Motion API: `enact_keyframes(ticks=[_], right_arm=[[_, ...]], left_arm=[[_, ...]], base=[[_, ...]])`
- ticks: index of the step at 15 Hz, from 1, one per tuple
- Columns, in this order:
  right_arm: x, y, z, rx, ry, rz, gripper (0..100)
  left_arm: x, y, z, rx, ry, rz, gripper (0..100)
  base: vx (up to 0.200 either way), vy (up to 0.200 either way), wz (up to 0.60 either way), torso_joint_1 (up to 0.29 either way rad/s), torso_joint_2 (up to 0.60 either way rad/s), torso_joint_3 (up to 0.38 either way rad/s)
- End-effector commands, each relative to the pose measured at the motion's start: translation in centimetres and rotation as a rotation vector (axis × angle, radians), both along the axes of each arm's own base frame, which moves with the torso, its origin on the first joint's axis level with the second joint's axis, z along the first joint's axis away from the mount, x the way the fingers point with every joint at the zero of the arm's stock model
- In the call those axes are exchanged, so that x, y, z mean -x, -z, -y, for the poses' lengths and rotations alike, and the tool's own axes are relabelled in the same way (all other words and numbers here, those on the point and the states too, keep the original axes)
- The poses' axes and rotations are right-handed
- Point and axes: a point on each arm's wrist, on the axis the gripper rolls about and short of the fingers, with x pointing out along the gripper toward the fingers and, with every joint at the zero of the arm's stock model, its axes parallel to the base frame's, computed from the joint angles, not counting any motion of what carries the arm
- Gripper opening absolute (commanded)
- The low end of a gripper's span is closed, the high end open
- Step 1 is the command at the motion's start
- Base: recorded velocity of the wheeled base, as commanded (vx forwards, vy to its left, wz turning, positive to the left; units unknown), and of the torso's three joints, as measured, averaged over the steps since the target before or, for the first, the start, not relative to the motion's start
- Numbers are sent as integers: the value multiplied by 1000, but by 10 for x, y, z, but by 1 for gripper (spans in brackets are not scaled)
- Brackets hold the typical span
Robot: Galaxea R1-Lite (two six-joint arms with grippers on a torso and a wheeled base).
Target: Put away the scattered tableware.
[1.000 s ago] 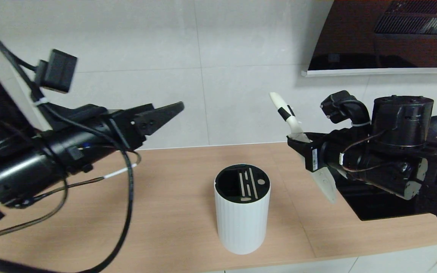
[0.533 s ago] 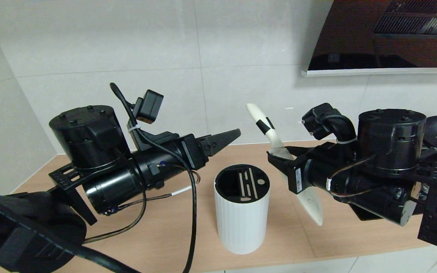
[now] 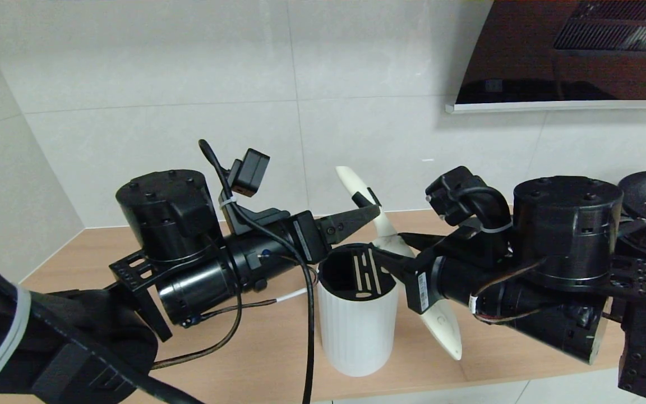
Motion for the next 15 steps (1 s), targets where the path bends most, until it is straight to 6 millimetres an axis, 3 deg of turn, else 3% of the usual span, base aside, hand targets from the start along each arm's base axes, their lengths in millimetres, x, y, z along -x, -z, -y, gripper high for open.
enact_keyframes(ticks=[1, 15], right_arm=[[4, 2, -4, 4, -17, -6, 0], [13, 8, -10, 19, -58, -21, 0]], left_arm=[[1, 1, 6, 16, 14, -20, 100], [-3, 8, 17, 73, -1, -3, 100]], base=[[0, 0, 0, 0, 0, 0], [0, 0, 0, 0, 0, 0]])
